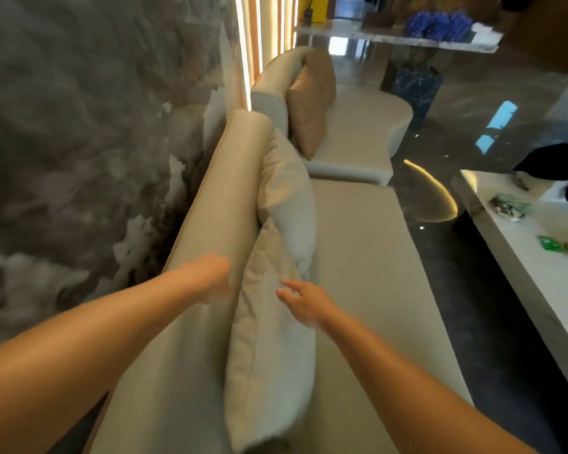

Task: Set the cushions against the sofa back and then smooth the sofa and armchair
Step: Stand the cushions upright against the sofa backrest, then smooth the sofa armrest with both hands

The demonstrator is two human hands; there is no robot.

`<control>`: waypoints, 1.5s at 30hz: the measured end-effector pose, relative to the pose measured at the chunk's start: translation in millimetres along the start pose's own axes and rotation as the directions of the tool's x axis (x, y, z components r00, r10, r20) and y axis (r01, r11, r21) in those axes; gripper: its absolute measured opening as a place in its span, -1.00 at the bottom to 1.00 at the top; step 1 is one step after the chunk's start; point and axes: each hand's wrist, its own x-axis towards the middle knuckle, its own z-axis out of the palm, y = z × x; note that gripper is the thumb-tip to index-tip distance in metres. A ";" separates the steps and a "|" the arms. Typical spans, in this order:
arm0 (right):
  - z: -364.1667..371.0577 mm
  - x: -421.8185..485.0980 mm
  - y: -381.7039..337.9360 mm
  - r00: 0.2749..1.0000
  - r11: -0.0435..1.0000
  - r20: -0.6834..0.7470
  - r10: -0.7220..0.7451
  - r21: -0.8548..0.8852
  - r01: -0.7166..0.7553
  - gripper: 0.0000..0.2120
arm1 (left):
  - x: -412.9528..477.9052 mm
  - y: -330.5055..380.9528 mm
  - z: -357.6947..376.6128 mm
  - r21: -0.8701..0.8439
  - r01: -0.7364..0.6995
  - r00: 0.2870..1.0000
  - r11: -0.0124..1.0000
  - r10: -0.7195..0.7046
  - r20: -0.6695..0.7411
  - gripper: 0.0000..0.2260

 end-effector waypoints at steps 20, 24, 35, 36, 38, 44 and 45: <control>155.6 -381.9 148.0 0.995 0.880 -0.019 0.098 -0.466 -0.095 -0.49 | -328.9 110.0 260.3 -0.356 0.269 0.956 0.895 -0.294 -0.016 -0.41; 191.6 -392.5 174.2 0.974 0.881 -0.224 -0.013 -0.463 -0.095 -0.35 | -326.3 129.7 293.8 -0.408 0.316 0.881 0.856 -0.424 -0.208 -0.26; 197.2 -386.7 177.1 0.919 0.870 -0.381 -0.098 -0.481 -0.107 -0.37 | -317.8 130.4 304.5 -0.431 0.223 0.816 0.875 -0.409 -0.408 -0.16; 197.3 -385.3 176.9 0.917 0.870 -0.386 -0.098 -0.481 -0.109 -0.37 | -315.3 129.8 303.3 -0.424 0.221 0.815 0.878 -0.405 -0.415 -0.17; 195.9 -380.7 175.6 0.916 0.866 -0.388 -0.102 -0.488 -0.110 -0.36 | -308.8 128.8 302.1 -0.414 0.234 0.809 0.880 -0.412 -0.419 -0.19; 190.8 -361.4 162.3 0.916 0.875 -0.394 -0.076 -0.467 -0.128 -0.37 | -283.9 116.8 292.1 -0.400 0.242 0.804 0.884 -0.413 -0.427 -0.20; 189.5 -355.5 159.0 0.916 0.875 -0.395 -0.070 -0.466 -0.135 -0.38 | -277.3 114.0 289.9 -0.400 0.243 0.805 0.884 -0.414 -0.425 -0.20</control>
